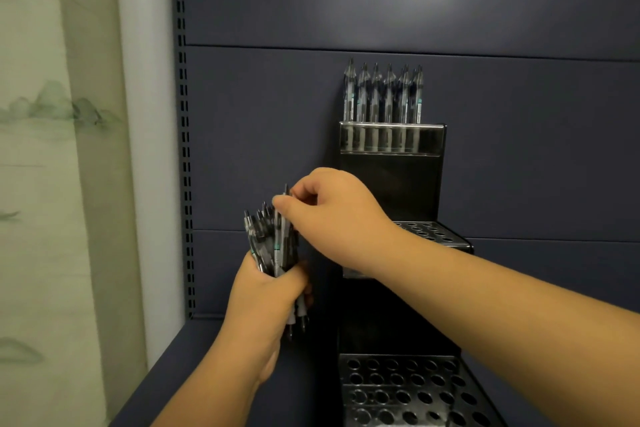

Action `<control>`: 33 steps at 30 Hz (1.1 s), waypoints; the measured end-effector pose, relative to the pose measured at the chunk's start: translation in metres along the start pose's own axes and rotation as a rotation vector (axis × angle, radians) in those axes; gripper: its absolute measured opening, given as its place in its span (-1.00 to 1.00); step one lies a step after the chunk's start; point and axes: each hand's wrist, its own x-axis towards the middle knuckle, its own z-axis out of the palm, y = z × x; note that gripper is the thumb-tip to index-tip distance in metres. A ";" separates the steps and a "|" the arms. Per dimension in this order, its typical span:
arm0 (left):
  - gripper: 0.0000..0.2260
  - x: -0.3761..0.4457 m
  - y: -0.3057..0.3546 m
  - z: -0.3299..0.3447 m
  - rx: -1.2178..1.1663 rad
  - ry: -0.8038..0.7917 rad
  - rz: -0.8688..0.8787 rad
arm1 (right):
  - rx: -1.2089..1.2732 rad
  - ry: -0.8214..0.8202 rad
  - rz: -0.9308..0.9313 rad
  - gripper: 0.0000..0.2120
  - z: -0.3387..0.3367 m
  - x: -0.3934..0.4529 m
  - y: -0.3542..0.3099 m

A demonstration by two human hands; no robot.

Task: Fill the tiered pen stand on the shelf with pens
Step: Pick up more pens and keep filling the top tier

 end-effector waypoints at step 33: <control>-0.83 0.012 -0.034 -0.005 -0.077 0.148 -0.272 | 0.290 0.450 0.084 -0.80 -0.147 0.129 0.041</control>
